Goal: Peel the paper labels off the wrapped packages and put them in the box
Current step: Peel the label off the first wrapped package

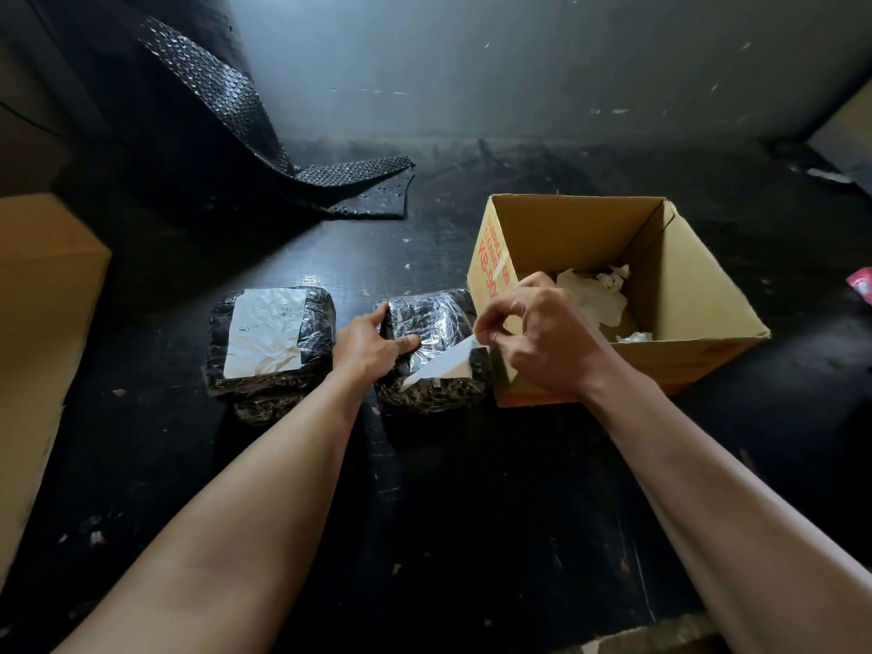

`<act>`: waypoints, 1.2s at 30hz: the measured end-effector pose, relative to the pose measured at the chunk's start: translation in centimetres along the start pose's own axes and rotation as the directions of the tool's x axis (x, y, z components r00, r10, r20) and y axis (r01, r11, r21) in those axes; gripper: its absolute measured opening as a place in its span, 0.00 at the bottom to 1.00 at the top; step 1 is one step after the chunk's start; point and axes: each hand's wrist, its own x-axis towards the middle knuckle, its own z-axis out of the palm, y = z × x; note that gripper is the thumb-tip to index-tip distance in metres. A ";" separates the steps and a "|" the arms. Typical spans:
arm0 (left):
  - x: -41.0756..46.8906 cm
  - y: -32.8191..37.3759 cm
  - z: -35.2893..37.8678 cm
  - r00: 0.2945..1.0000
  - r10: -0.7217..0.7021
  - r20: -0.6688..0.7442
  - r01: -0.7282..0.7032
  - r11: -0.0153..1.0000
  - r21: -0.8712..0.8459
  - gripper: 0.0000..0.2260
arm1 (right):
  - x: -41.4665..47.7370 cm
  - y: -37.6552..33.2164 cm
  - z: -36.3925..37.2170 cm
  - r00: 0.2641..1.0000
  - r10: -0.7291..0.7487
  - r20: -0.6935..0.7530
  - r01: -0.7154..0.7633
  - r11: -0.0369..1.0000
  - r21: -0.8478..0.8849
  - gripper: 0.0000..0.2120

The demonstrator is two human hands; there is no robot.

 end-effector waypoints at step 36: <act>-3.5 4.3 2.2 0.956 0.208 -0.206 -0.124 0.925 0.360 0.26 | 2.5 4.8 -11.6 0.980 0.028 -0.198 -0.039 0.998 -0.052 0.08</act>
